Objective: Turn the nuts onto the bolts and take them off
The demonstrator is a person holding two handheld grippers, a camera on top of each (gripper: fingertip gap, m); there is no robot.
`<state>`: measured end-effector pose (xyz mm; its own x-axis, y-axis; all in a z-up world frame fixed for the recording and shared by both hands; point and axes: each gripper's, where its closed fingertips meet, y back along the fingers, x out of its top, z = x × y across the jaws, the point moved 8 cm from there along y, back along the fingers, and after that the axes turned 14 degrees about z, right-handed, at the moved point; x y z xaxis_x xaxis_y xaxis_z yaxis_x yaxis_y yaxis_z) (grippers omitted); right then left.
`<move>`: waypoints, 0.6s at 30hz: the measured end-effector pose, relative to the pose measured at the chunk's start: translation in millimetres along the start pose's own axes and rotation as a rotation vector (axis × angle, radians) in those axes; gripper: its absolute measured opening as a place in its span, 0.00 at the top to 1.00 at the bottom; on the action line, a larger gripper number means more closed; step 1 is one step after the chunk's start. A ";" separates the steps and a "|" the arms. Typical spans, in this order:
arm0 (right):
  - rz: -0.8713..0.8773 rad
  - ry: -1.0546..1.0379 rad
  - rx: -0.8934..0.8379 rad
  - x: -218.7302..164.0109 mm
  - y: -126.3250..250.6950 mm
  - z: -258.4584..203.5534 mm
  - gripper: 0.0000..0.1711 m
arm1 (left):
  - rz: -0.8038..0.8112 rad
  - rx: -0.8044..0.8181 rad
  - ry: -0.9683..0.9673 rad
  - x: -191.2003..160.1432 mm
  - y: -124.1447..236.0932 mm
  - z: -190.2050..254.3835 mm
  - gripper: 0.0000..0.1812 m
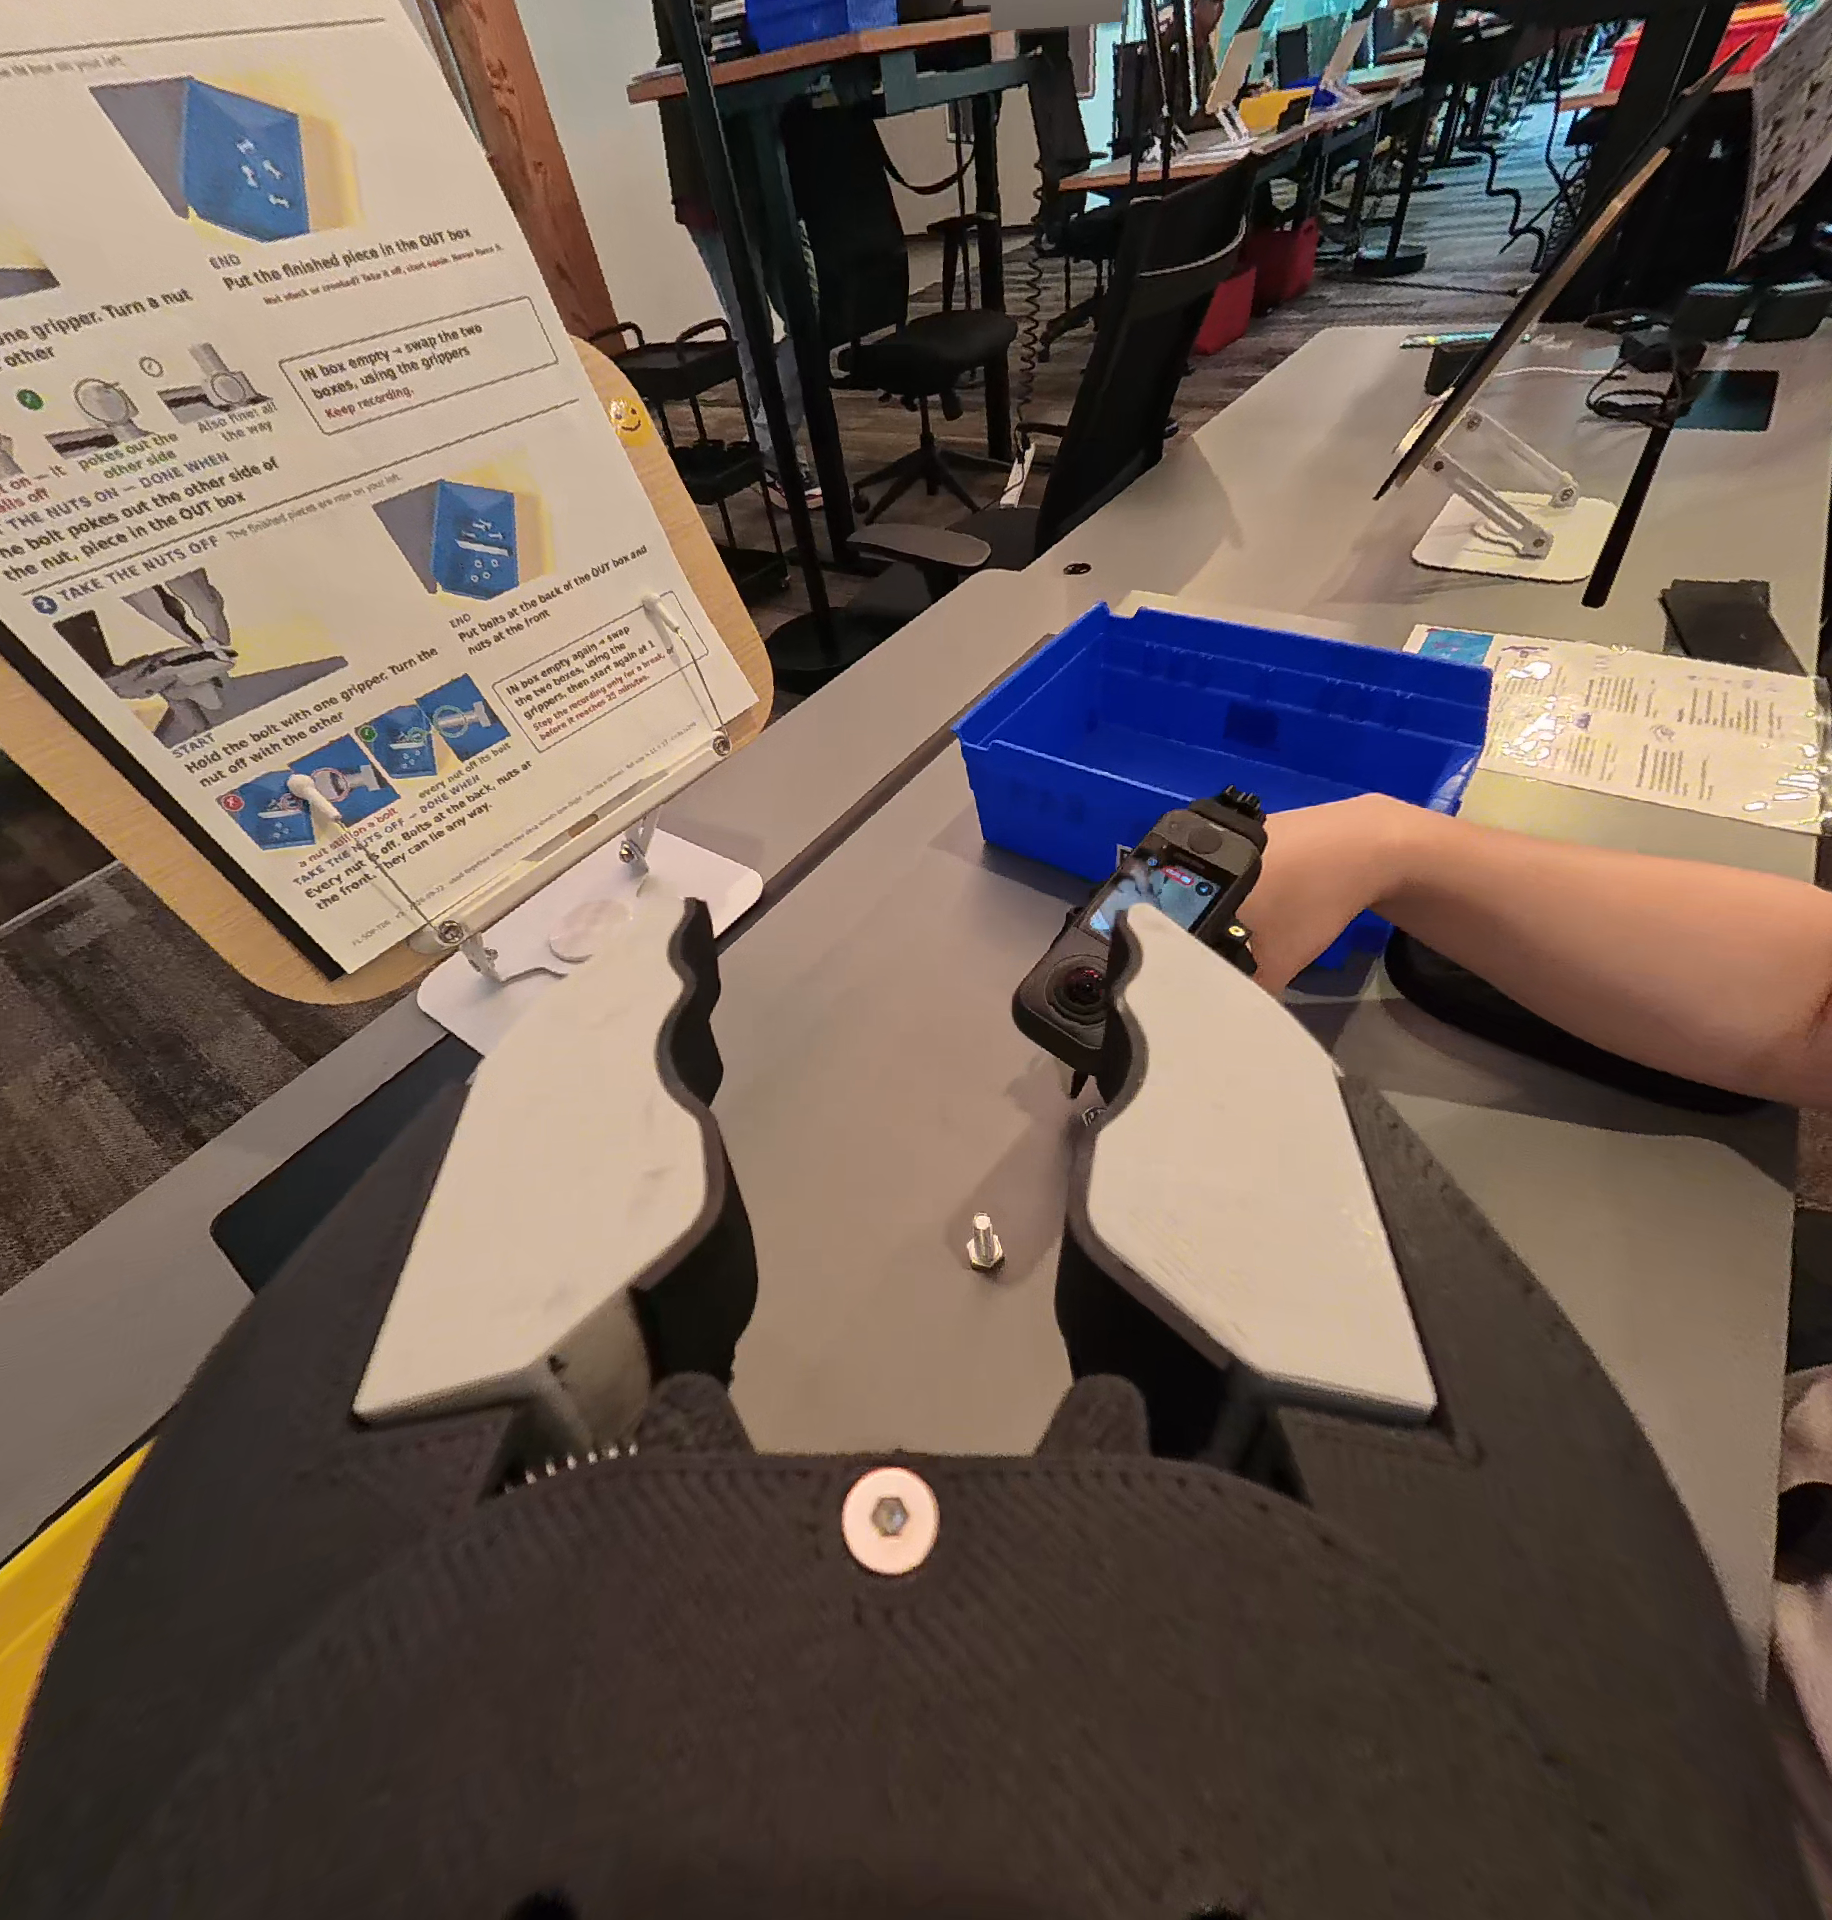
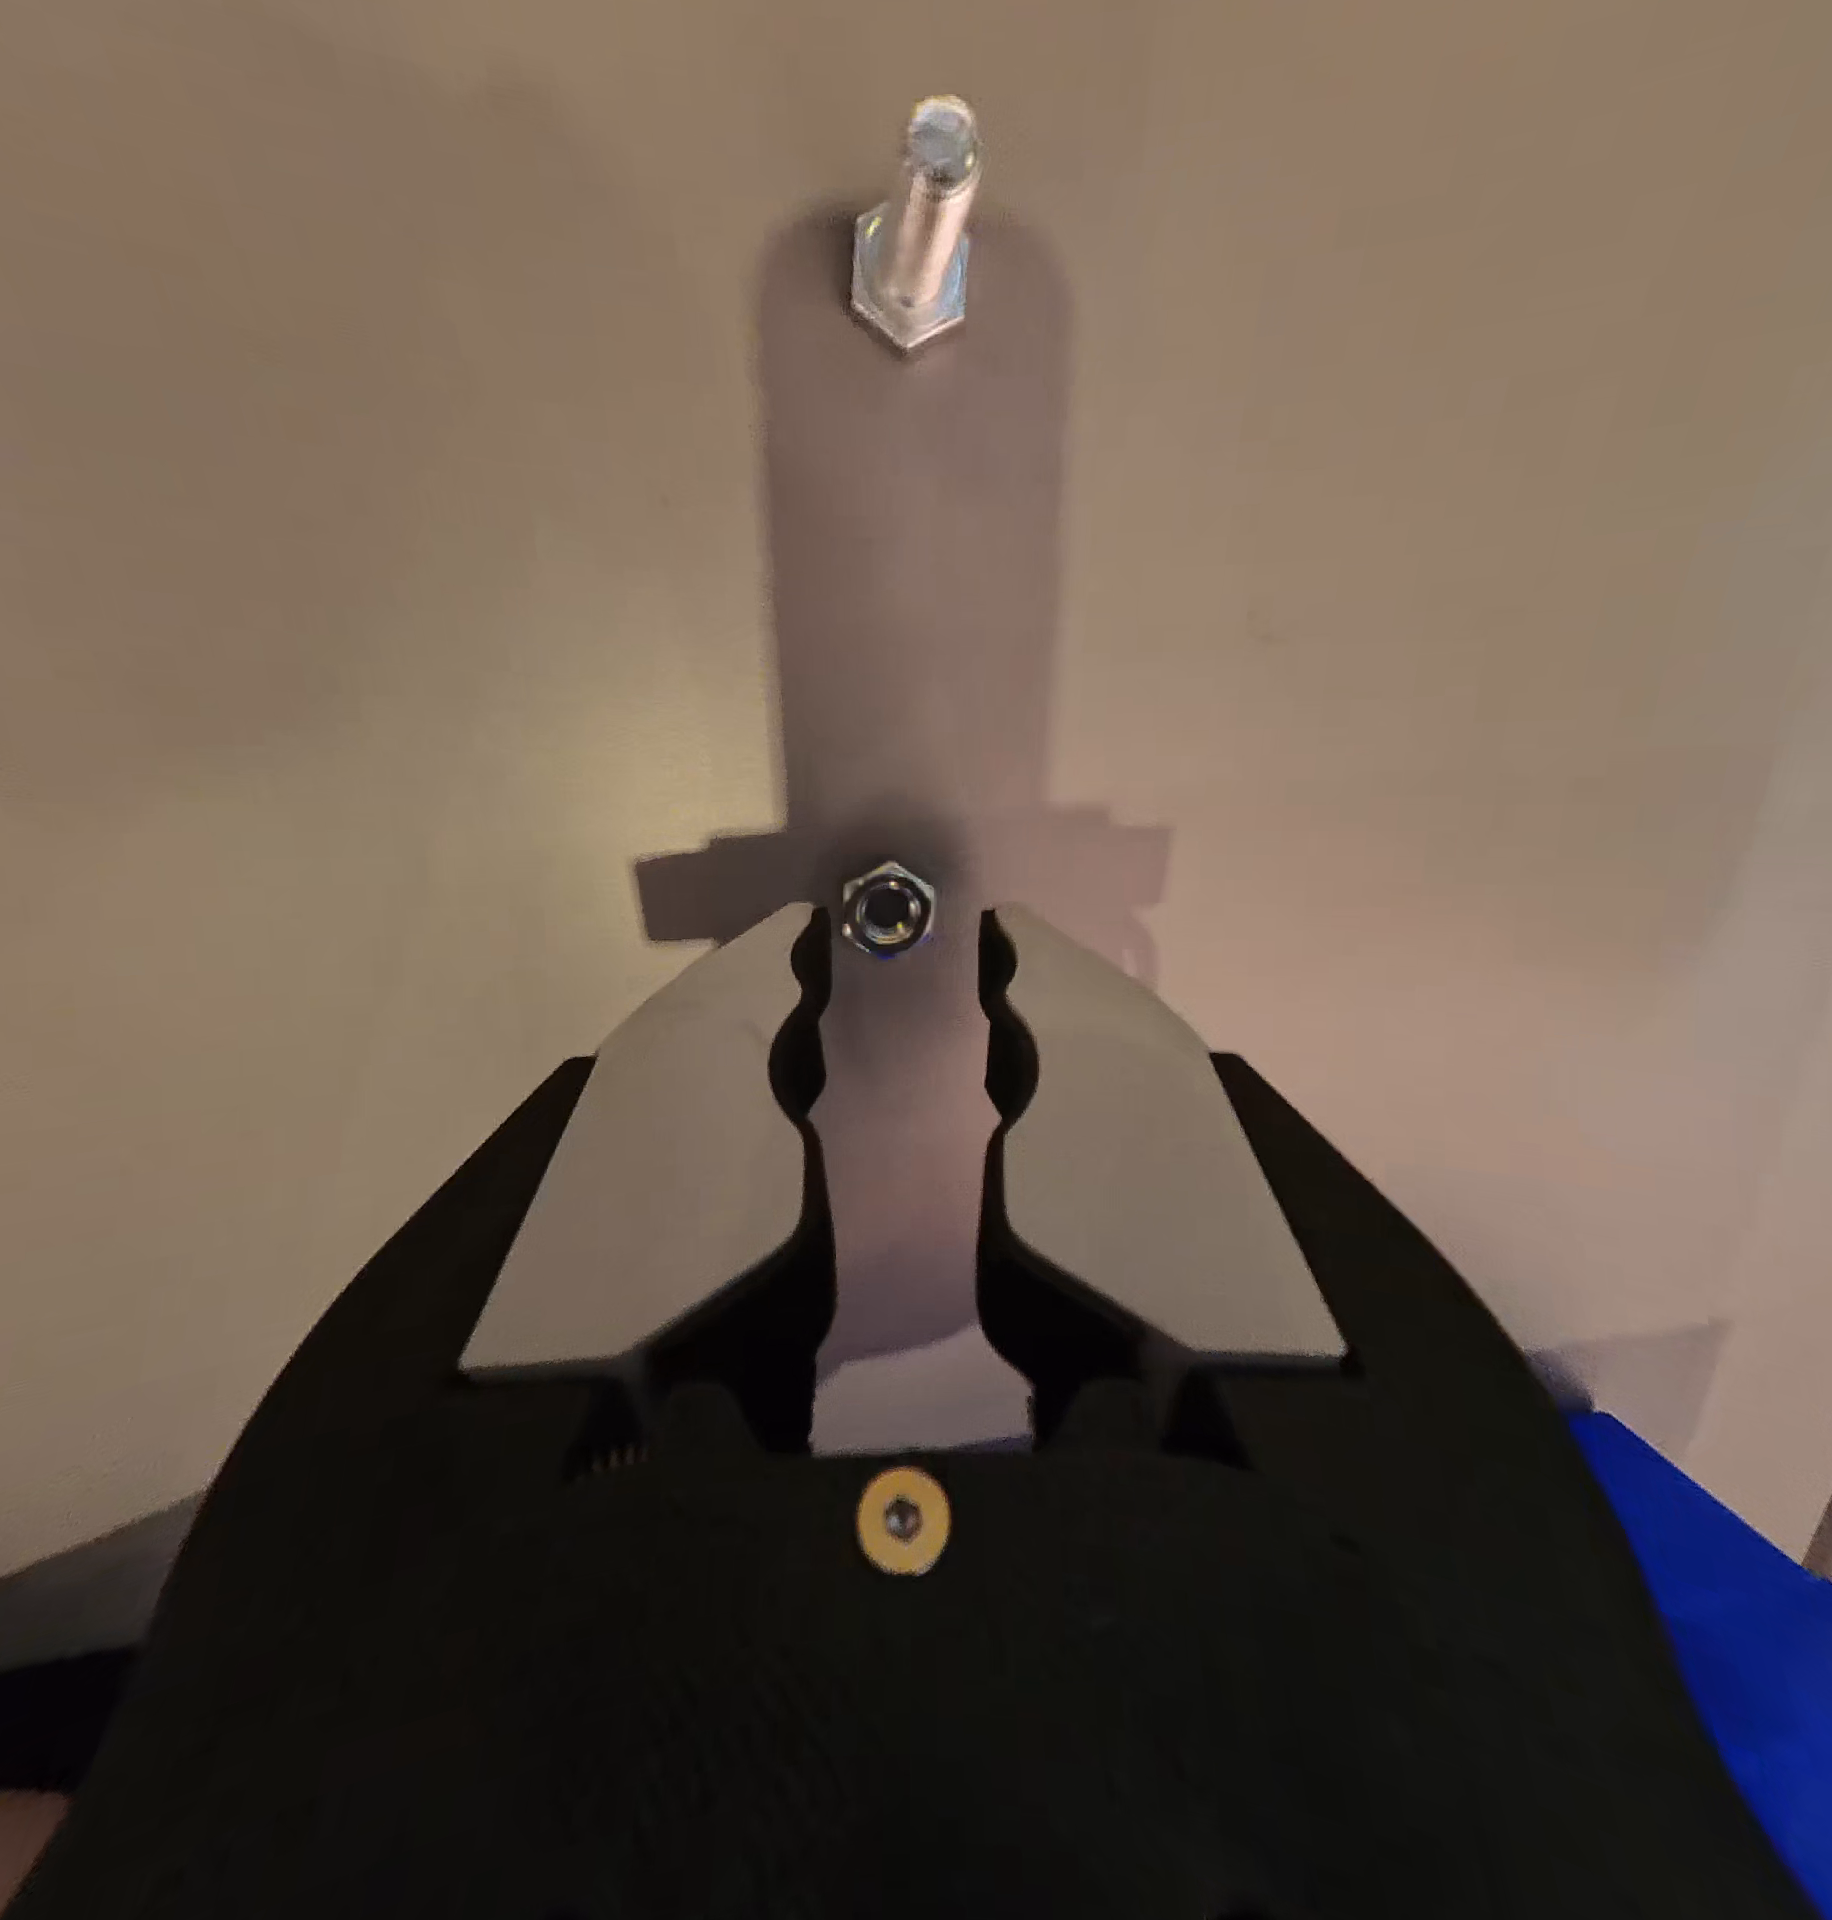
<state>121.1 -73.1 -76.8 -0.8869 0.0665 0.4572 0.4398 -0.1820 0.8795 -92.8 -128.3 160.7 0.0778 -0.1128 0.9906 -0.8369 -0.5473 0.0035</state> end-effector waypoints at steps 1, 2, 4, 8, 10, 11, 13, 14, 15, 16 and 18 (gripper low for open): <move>0.001 0.000 0.004 -0.5 -1.3 -0.2 0.84 | -0.002 -0.003 -0.003 0.1 -0.6 0.7 0.61; -0.003 -0.004 0.007 -1.1 -3.0 -0.2 0.84 | -0.005 -0.004 -0.005 0.0 -1.1 1.1 0.61; -0.023 -0.019 0.016 -1.9 -6.2 -0.1 0.86 | -0.006 -0.003 -0.009 -0.4 -2.4 0.9 0.61; -0.008 -0.035 0.002 0.8 -4.2 3.4 0.89 | 0.028 0.014 -0.013 1.3 -3.0 -2.9 0.62; 0.067 -0.056 -0.017 5.0 8.5 8.0 0.89 | 0.048 0.014 -0.013 1.4 -1.9 -5.5 0.63; 0.117 -0.072 -0.025 7.2 18.0 10.5 0.89 | 0.049 0.019 -0.013 0.2 -1.6 -7.6 0.64; 0.195 -0.096 -0.064 7.9 39.1 16.3 0.89 | 0.019 0.031 -0.004 -6.4 -2.9 -12.2 0.64; 0.216 -0.102 -0.094 6.0 49.7 19.5 0.89 | -0.011 0.019 0.009 -12.3 -5.3 -13.1 0.62; 0.230 -0.106 -0.121 3.3 59.8 22.1 0.89 | -0.052 -0.004 0.024 -19.1 -9.3 -13.2 0.60; 0.246 -0.108 -0.145 0.5 69.8 23.9 0.89 | -0.092 -0.018 0.033 -25.5 -14.5 -13.3 0.59; 0.296 -0.112 -0.182 -3.8 89.0 26.3 0.89 | -0.161 -0.019 0.033 -37.8 -26.7 -14.2 0.59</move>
<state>167.3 -63.8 3.3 -0.6994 0.0898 0.7090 0.6338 -0.3806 0.6734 -81.1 -97.6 125.1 0.1945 0.0028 0.9809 -0.8253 -0.5399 0.1652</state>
